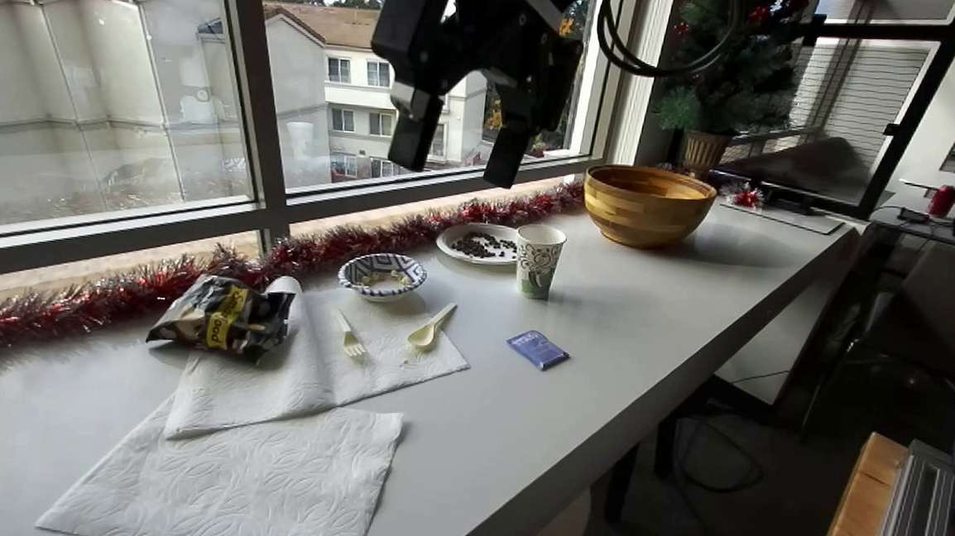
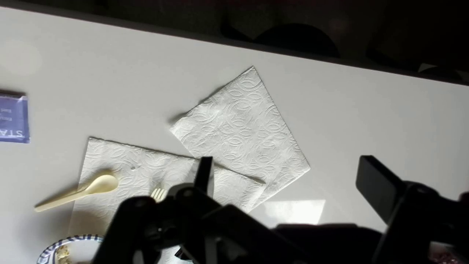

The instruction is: Use the spoon to transfer some of the white contents to the cup

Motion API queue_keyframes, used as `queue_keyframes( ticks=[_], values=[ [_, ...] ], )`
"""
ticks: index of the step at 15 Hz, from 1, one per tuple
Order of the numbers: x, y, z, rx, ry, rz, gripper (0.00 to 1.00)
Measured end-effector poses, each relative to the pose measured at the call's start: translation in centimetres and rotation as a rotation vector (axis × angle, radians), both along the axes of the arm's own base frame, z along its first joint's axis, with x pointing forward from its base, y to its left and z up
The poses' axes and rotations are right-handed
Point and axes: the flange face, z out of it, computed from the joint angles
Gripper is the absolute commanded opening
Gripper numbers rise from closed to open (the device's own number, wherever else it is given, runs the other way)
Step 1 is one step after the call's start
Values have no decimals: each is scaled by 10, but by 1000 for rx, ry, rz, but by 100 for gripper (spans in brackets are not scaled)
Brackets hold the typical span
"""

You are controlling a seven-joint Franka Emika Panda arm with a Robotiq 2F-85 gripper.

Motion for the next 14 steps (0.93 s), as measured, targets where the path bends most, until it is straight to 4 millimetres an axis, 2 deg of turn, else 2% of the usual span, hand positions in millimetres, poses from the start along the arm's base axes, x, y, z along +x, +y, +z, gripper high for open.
queue_keyframes(
  ticks=[3, 6, 10, 14],
  values=[
    [21, -10, -3, 22, -17, -144, 100],
    [61, -35, -19, 38, 4, -309, 100],
    [115, -77, -58, 43, 98, -519, 100],
    [155, -109, -103, 43, 213, -706, 100]
  ],
)
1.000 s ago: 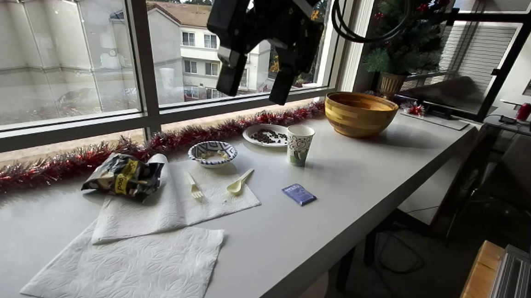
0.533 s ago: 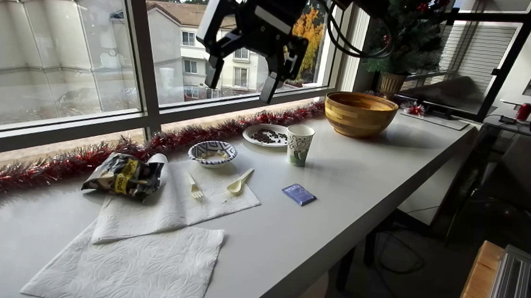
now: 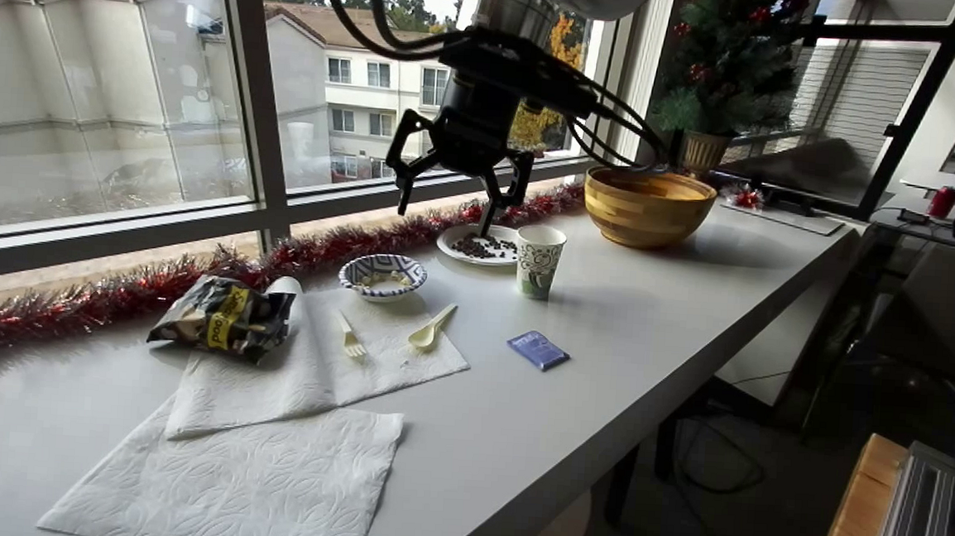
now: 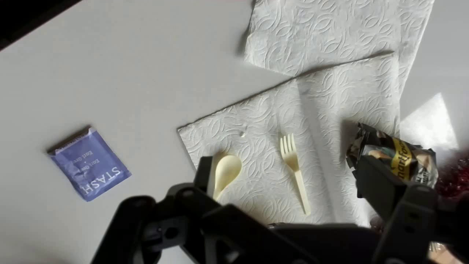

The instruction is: Use the spoon to transfer some of the white contents to the cup

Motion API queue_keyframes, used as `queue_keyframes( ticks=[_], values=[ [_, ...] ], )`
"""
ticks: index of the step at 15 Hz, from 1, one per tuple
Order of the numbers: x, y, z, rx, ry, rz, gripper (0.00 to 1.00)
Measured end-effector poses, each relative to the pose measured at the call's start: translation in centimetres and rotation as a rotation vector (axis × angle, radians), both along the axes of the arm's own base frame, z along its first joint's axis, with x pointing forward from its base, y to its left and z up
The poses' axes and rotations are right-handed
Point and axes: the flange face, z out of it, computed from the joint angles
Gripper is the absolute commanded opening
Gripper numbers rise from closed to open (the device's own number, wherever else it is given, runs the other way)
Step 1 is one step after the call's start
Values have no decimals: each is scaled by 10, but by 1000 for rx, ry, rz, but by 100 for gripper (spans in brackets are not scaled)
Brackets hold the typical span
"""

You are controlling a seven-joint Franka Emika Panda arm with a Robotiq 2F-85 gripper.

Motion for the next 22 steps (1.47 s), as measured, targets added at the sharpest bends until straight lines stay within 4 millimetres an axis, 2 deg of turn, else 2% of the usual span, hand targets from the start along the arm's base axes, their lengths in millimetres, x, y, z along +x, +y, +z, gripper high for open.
queue_keyframes(
  ticks=[4, 7, 11, 18, 22],
  values=[
    [28, -23, -39, 21, 126, -152, 100],
    [44, -35, -62, 102, 213, -246, 100],
    [64, -50, -92, 203, 249, -340, 100],
    [84, -85, -141, 215, 283, -407, 100],
    [91, -93, -151, 208, 283, -426, 100]
  ],
)
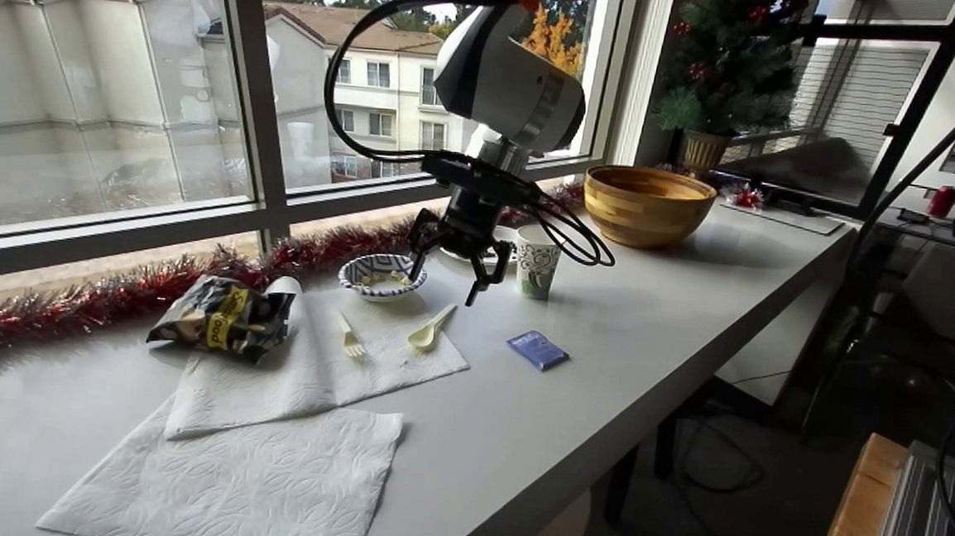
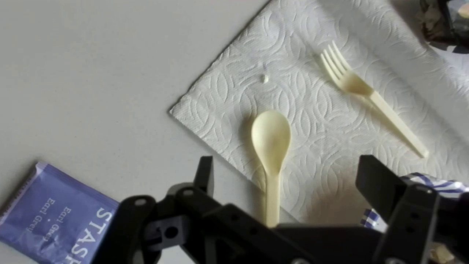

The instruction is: Use the spoon to transfer some of the white contents to the cup

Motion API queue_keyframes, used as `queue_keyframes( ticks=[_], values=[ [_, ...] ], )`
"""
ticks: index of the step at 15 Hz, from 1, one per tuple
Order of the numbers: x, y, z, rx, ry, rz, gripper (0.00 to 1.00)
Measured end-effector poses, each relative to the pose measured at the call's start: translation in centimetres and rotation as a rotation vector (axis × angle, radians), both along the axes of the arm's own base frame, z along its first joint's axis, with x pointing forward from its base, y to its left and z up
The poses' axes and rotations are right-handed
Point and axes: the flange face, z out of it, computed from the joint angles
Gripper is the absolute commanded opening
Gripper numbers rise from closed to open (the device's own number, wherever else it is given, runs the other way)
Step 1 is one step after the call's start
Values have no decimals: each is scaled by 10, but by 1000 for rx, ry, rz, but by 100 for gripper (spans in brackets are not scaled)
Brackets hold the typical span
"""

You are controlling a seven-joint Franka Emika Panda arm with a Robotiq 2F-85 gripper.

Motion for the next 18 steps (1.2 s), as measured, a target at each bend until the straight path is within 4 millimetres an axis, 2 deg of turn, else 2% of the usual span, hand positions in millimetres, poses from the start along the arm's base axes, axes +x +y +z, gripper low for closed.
queue_keyframes(
  ticks=[6, 10, 16, 18],
  values=[
    [1, 1, -2, 13, 18, 7, 100],
    [12, -7, -9, 67, 81, 26, 100],
    [29, -24, -34, 112, 144, 33, 100],
    [34, -26, -46, 111, 149, 31, 76]
  ],
)
